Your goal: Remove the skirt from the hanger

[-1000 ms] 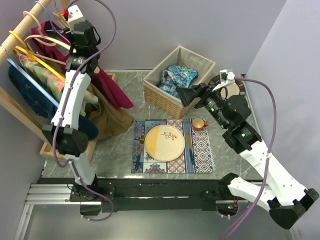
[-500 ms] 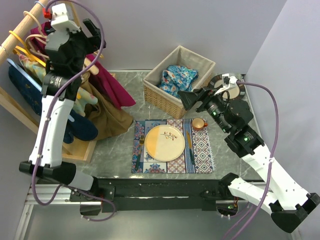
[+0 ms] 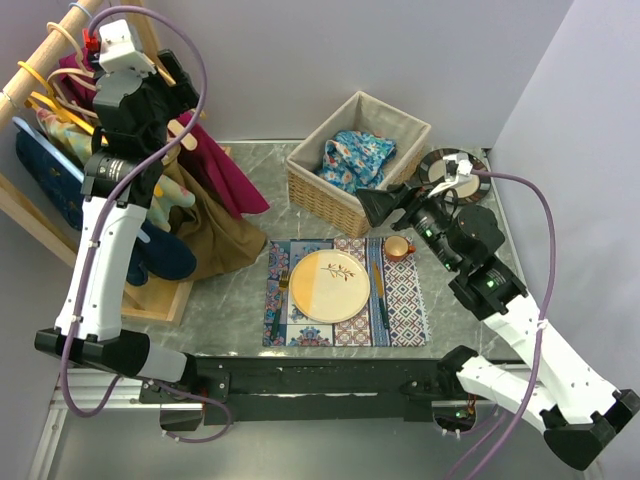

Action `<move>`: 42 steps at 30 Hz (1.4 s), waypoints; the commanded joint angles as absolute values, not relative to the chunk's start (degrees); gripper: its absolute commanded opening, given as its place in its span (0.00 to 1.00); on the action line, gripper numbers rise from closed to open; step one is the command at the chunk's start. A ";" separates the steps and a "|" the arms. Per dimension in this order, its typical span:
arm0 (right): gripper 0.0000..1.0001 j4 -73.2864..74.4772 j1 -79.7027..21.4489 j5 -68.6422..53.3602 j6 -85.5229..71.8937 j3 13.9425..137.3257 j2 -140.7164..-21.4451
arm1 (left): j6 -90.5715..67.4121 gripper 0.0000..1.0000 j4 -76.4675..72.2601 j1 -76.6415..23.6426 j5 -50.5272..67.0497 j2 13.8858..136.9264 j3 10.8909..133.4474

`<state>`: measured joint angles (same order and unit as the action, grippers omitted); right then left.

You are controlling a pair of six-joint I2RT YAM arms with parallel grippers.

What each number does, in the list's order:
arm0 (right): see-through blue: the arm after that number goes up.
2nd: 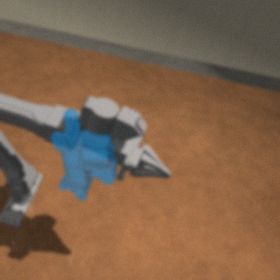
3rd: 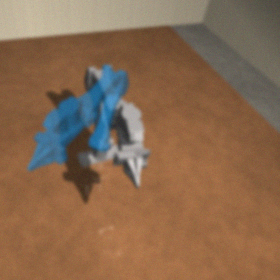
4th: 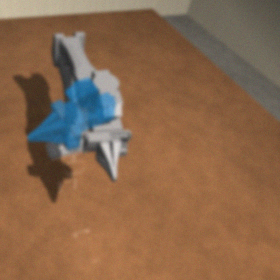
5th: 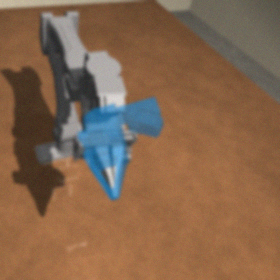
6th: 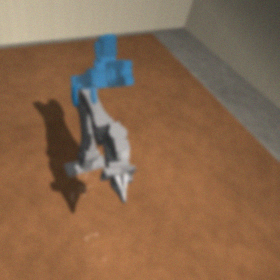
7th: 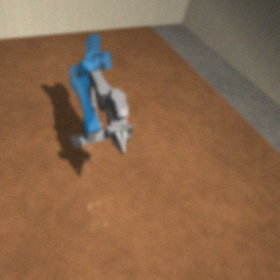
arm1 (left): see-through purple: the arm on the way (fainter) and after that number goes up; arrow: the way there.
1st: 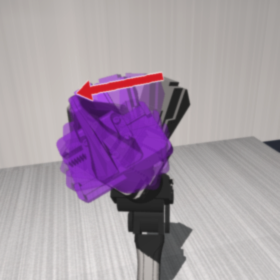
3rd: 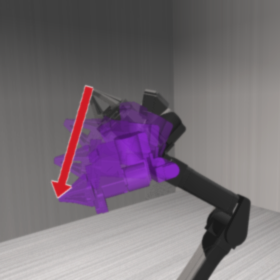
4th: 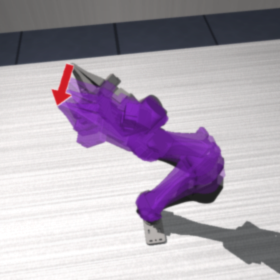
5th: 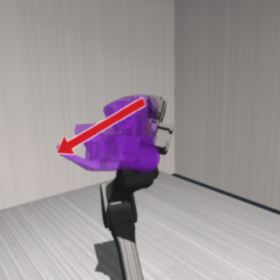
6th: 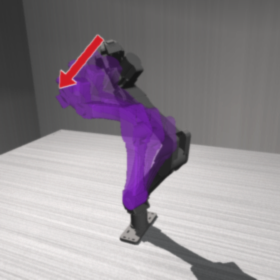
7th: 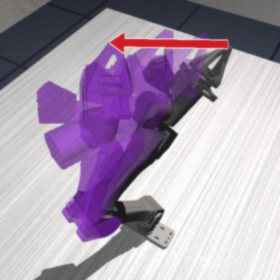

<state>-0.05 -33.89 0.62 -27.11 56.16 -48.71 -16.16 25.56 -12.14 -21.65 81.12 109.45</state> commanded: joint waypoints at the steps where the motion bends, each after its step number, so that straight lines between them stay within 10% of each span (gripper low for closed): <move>1: 1.00 -2.55 -34.28 1.23 -26.28 55.72 -47.02 | -17.22 0.83 24.17 -12.04 -20.40 80.86 113.20; 42: 1.00 -1.84 -34.28 1.50 -26.45 54.76 -45.62 | -30.41 0.87 37.18 -4.49 -15.93 75.94 111.19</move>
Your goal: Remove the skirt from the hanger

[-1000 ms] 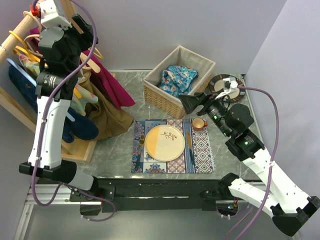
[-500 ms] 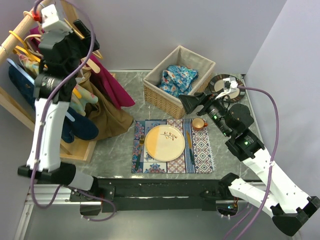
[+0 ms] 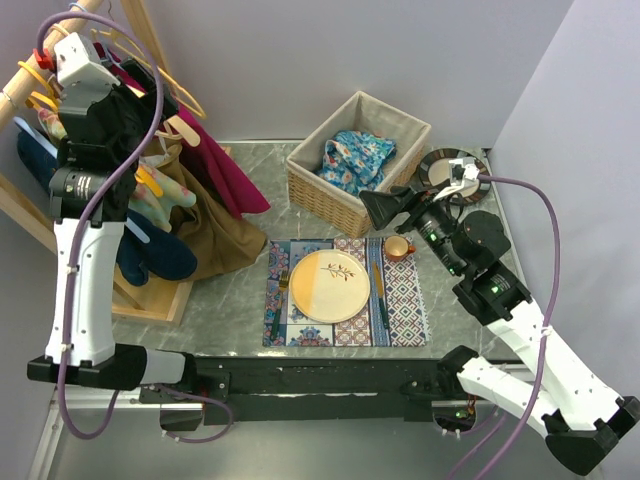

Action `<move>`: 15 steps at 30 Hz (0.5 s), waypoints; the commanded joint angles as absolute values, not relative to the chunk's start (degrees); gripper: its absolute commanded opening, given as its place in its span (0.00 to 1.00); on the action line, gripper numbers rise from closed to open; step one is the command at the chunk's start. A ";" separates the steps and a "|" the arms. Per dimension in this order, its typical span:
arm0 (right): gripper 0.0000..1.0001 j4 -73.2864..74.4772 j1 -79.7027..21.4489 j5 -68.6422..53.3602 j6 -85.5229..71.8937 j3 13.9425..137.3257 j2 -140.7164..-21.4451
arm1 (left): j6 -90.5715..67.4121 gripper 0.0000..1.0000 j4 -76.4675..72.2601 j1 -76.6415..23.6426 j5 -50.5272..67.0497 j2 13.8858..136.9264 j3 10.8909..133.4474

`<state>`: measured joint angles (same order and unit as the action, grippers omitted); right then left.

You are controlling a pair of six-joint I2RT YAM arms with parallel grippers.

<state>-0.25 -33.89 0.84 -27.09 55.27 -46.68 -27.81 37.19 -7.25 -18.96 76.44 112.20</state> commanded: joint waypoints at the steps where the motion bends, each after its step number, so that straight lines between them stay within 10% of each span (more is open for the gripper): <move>1: 1.00 -2.11 -34.28 1.41 -26.54 54.67 -45.70 | -31.28 0.88 36.74 -3.61 -14.52 76.02 110.40; 15: 1.00 -2.37 -34.19 1.06 -26.54 54.40 -45.70 | -31.99 0.64 28.31 -0.18 -5.10 77.61 107.75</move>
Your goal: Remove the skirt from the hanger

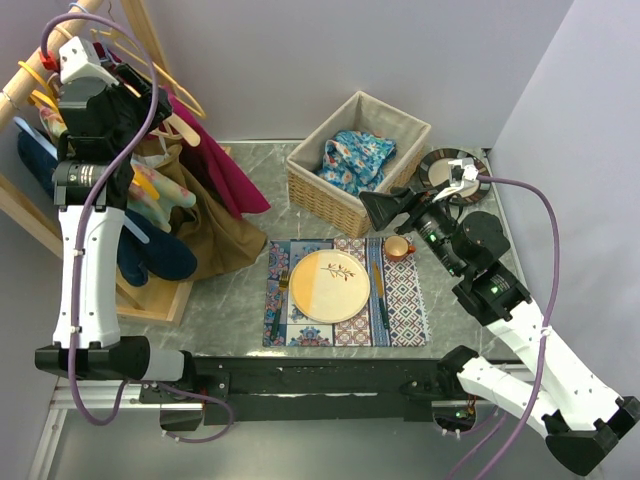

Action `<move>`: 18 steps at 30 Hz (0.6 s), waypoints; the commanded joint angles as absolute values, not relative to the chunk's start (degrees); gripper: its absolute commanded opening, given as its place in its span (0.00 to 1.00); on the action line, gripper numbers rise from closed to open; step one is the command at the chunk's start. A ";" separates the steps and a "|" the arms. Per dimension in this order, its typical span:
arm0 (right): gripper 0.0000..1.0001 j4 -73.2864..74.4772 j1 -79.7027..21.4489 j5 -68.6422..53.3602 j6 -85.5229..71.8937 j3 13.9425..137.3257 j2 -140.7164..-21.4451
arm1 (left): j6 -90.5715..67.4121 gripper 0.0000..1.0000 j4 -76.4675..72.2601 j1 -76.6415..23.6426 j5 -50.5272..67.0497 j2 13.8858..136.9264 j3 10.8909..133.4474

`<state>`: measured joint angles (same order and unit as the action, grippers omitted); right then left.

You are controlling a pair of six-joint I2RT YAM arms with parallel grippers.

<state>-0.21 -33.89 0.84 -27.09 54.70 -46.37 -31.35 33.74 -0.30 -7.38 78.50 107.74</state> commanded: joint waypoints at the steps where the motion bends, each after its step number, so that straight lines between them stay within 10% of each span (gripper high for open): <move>1: 1.00 -2.20 -34.28 0.97 -26.63 54.67 -45.79 | -31.91 0.62 27.95 -0.18 -5.36 77.61 107.75; 18: 1.00 -2.55 -34.28 0.44 -26.81 54.05 -44.91 | -32.17 0.45 27.34 1.14 -6.15 79.54 109.51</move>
<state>-0.23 -33.89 0.60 -27.14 54.63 -46.22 -31.33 30.39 0.99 -6.44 79.94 107.70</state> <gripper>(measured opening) 0.998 0.476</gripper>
